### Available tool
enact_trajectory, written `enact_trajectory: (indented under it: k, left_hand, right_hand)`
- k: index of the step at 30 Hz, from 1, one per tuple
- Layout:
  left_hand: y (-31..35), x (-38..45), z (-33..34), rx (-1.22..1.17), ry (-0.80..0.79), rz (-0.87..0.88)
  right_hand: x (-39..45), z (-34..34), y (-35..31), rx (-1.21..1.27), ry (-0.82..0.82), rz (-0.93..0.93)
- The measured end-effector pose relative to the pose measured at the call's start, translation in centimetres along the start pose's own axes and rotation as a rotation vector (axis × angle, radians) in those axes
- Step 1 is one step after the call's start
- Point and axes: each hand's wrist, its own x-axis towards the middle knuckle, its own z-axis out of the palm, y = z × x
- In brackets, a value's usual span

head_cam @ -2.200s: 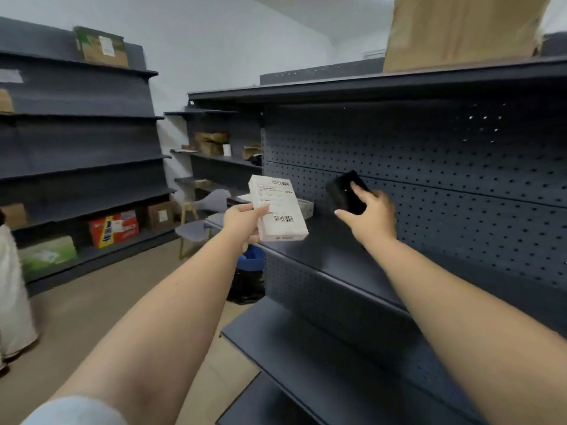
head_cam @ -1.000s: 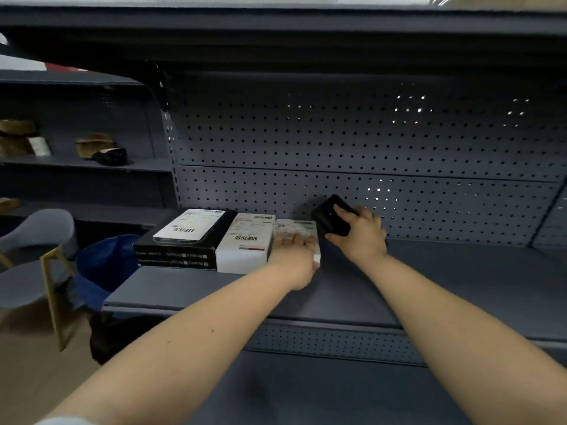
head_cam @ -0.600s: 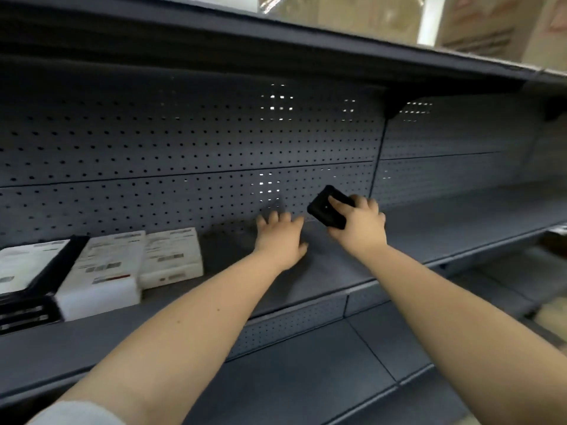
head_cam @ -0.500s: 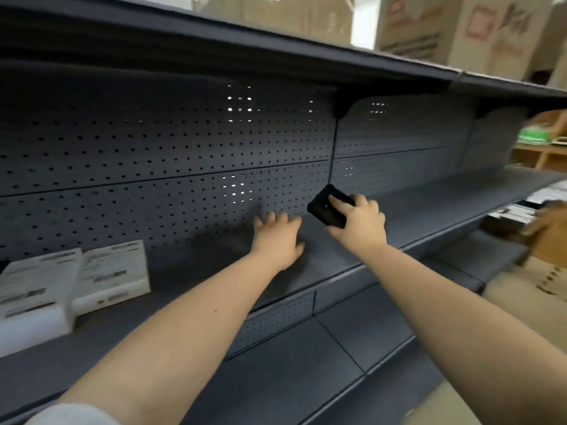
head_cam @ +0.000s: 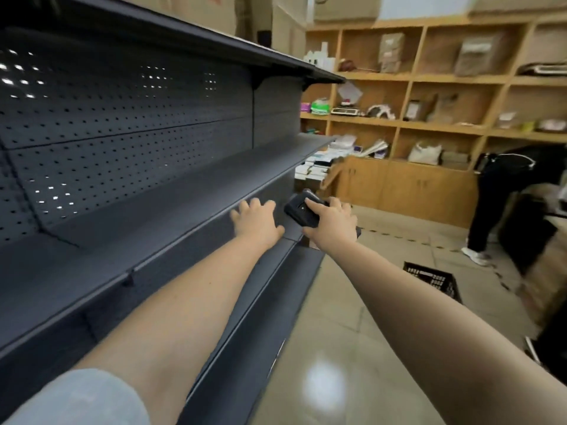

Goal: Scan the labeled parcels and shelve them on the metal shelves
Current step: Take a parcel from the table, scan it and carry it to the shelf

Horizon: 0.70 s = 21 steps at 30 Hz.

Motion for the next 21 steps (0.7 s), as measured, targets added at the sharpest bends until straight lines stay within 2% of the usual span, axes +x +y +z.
enact_trajectory:
  k: [5,12,17,21]
  left_hand:
    - [8.9,7.6,7.2,-0.072,0.067,0.04]
    - [15.1,17.4,20.2,-0.149,-0.096,0.019]
    - [19.3,27.9,27.8,-0.224,-0.142,0.098]
    - [22.8,36.3,33.4,-0.284,-0.244,0.112]
  right_hand:
    - [4.8,4.9,12.0,-0.056,-0.053,0.077]
    - [11.3,13.9,22.9,0.003,-0.136,0.247]
    - [19.5,20.2,28.6,0.067,-0.174,0.345]
    - [26.4,23.4,34.1,0.127,-0.184,0.48]
